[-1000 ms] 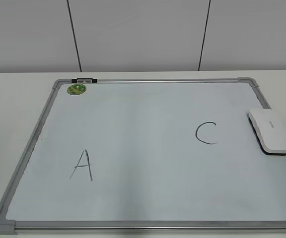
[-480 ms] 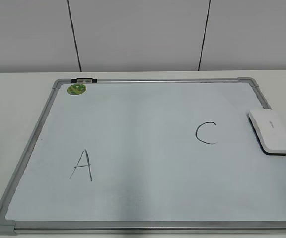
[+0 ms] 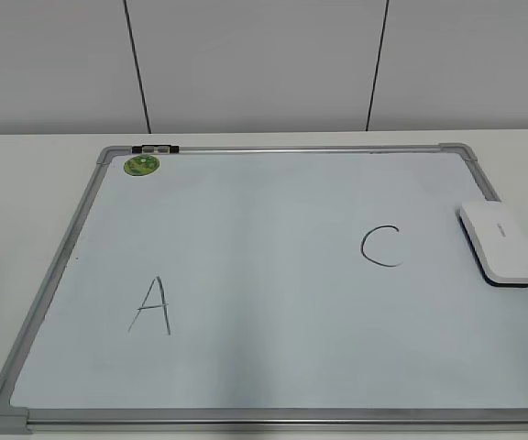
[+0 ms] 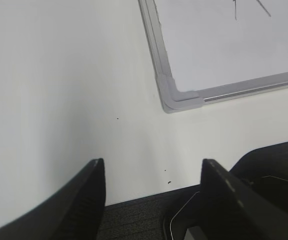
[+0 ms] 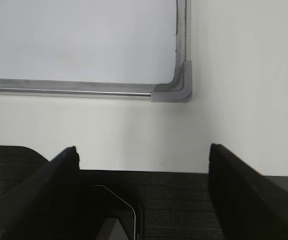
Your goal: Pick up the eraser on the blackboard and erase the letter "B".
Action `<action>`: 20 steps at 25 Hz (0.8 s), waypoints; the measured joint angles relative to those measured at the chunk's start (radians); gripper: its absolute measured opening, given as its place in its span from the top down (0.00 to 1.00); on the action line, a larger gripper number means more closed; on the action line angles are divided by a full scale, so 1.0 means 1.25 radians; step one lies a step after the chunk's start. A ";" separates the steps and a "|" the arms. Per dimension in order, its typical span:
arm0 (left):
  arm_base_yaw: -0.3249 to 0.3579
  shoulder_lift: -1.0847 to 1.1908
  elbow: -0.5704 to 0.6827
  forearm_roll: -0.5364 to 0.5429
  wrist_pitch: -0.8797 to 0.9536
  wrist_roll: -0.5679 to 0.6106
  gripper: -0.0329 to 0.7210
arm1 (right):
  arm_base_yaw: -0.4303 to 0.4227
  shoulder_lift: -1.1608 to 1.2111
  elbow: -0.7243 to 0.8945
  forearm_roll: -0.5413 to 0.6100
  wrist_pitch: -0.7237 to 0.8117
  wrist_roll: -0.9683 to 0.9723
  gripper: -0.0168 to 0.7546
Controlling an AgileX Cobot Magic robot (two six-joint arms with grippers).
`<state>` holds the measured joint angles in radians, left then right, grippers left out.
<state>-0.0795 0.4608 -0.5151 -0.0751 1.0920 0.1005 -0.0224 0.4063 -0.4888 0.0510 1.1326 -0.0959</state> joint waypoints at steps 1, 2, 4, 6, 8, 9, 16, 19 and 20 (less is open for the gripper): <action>0.000 0.000 0.000 0.000 0.000 0.000 0.37 | 0.000 0.000 0.000 0.000 0.000 0.000 0.21; 0.000 0.000 0.000 0.000 0.000 0.000 0.37 | 0.000 0.000 0.000 0.000 0.000 0.000 0.21; 0.000 0.000 0.000 0.000 0.000 0.000 0.37 | 0.000 0.000 0.000 0.000 -0.001 0.000 0.21; 0.000 0.000 0.000 0.000 0.000 0.000 0.37 | 0.000 0.000 0.000 0.000 -0.001 0.000 0.21; 0.000 0.000 0.000 0.000 0.000 0.000 0.37 | 0.000 0.000 0.000 0.000 -0.001 0.000 0.21; 0.000 0.000 0.000 0.000 0.000 0.000 0.37 | 0.000 0.000 0.000 0.000 -0.001 0.000 0.21; 0.000 -0.079 0.000 0.000 0.000 -0.001 0.37 | 0.000 -0.052 0.000 0.000 -0.001 0.002 0.21; 0.000 -0.153 0.000 0.000 0.000 -0.001 0.37 | 0.000 -0.111 0.000 0.000 -0.001 0.002 0.21; 0.000 -0.180 0.000 0.000 0.000 -0.001 0.38 | 0.000 -0.133 0.000 0.000 -0.001 0.002 0.21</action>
<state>-0.0795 0.2355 -0.5151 -0.0751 1.0920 0.0989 -0.0224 0.2406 -0.4888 0.0510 1.1308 -0.0940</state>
